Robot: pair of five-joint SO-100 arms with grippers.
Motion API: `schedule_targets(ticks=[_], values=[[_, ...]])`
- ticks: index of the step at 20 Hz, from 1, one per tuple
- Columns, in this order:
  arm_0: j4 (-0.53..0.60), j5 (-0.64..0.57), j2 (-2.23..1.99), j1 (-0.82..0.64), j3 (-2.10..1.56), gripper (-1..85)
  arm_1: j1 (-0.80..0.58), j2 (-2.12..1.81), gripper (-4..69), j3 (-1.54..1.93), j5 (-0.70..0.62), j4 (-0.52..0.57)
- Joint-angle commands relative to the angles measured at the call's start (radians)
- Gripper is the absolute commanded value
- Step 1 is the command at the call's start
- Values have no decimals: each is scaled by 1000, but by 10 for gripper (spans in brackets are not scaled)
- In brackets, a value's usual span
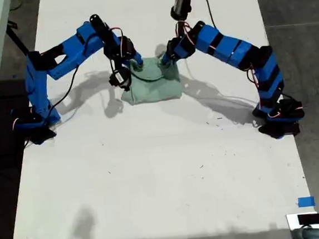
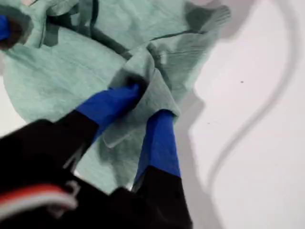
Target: Fold t-shirt
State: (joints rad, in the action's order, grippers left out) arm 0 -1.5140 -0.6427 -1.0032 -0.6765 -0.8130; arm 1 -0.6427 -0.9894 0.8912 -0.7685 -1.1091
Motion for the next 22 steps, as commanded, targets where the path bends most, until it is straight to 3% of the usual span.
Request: schedule_targets(ticks=[1, 7, 10, 12, 14, 17, 19, 21, 22], values=[[6, -14, -130, -71, 58, 247, -97, -83, 409, -86, -77, -26], [-67, -48, -601, -207, -160, 235, -272, -468, 293, 112, -161, -193], [74, -31, -913, -173, -574, 220, -284, -811, 275, 460, -166, -181], [222, -23, -1158, -106, -934, 156, -238, -1051, 262, 741, -140, -163], [328, 51, -1397, -44, -1270, 83, -144, -1276, 245, 1039, -37, -138], [367, 155, -1749, 9, -1672, 15, 44, -1611, 191, 1453, 166, -92], [287, 227, -2033, 38, -1861, 1, 184, -1862, 152, 1672, 296, -52], [207, 255, -2286, 80, -1965, 1, 288, -2040, 15, 1818, 440, -43], [206, 284, -2341, 115, -1997, 1, 318, -2129, -15, 1896, 500, -69]])
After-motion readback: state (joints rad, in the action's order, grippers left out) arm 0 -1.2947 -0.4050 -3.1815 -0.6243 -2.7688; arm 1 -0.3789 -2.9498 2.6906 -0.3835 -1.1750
